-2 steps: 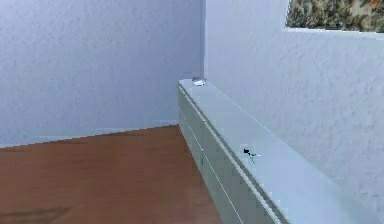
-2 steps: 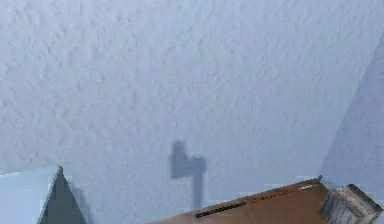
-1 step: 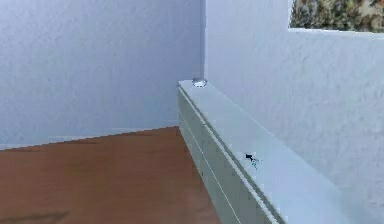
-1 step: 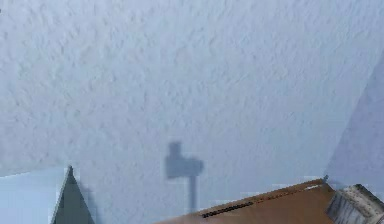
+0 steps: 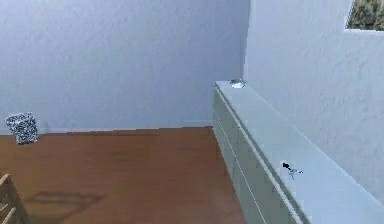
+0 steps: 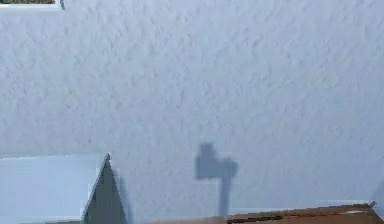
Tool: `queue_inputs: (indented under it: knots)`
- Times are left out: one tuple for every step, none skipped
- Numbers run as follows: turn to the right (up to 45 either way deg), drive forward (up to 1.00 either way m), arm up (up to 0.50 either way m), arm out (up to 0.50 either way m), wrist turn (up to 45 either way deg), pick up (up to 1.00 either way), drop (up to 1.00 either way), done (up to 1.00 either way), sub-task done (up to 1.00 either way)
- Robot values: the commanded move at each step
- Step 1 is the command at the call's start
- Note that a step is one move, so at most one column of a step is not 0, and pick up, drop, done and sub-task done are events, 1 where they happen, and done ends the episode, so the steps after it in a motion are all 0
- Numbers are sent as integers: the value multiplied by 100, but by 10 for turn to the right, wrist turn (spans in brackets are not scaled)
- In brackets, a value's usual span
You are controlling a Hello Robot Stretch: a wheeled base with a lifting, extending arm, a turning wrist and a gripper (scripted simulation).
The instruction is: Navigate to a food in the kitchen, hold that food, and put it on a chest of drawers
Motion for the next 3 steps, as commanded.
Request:
queue_inputs:
  knots:
    - [-30, 0, 0, 0, 0, 0, 0, 0, 0]
    - [0, 75, 0, 0, 0, 0, 0, 0, 0]
    - [-390, 0, 0, 0, 0, 0, 0, 0, 0]
